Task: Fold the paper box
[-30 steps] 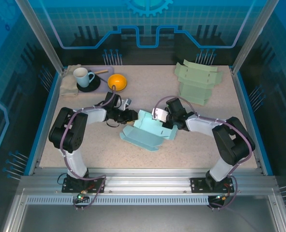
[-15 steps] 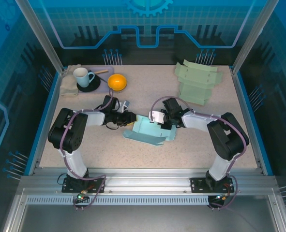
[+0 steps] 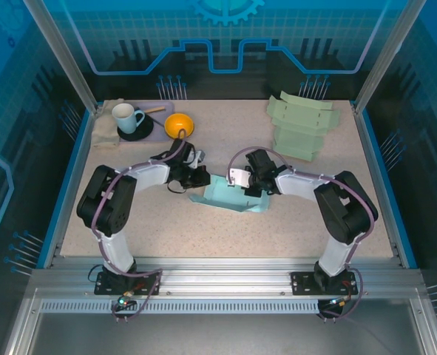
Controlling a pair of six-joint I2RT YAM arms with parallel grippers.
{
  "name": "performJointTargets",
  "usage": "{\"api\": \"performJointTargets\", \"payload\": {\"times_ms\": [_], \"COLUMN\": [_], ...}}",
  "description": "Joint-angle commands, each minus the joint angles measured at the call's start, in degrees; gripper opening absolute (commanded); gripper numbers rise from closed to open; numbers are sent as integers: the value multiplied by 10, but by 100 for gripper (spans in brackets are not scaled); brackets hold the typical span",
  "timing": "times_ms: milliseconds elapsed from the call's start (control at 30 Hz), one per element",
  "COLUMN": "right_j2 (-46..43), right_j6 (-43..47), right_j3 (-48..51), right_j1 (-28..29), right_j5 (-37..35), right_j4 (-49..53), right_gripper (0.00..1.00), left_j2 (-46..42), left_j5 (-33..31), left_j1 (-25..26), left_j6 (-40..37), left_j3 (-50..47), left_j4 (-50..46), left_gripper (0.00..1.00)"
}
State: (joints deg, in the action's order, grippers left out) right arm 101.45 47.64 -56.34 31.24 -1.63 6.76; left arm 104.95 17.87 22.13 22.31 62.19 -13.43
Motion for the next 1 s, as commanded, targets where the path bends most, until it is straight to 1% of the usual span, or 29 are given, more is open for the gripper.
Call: {"api": "performJointTargets", "payload": {"times_ms": [0,67,133,233,433,600,733,767,833,867,900,967], "right_j2": [26,26,23,19,4,-22,-37,-37,-33,-33,-36,-43], "right_j6": [-39,-53,-68,-95,-118,-132,-154,-152,-149,-146,-144,-138], "right_j3": [-10,-11,-11,-9,5,35,54,56,65,74,79,89], "right_j1": [30,29,31,33,35,41,54,59,71,76,79,84], "right_j5": [-14,-25,-39,-63,-83,-101,-122,-129,-158,-164,-171,-181], "right_j4": [8,0,-10,-21,-31,-72,-114,-124,-141,-149,-159,-179], "right_gripper": [0,0,0,0,0,0,0,0,0,0,0,0], "left_j2": [8,20,40,64,91,98,104,103,86,69,46,2], "left_j5": [-195,-265,-321,-373,-443,-449,-497,-501,-487,-468,-446,-396], "left_j1": [46,63,80,103,130,136,143,144,144,144,144,143], "left_j6": [-25,-30,-35,-29,-19,-24,-31,-31,-33,-34,-35,-42], "left_j3": [36,57,78,92,92,92,92,88,78,75,71,66], "left_j4": [-154,-189,-218,-232,-226,-214,-202,-194,-174,-163,-152,-135], "left_gripper": [0,0,0,0,0,0,0,0,0,4,12,23]}}
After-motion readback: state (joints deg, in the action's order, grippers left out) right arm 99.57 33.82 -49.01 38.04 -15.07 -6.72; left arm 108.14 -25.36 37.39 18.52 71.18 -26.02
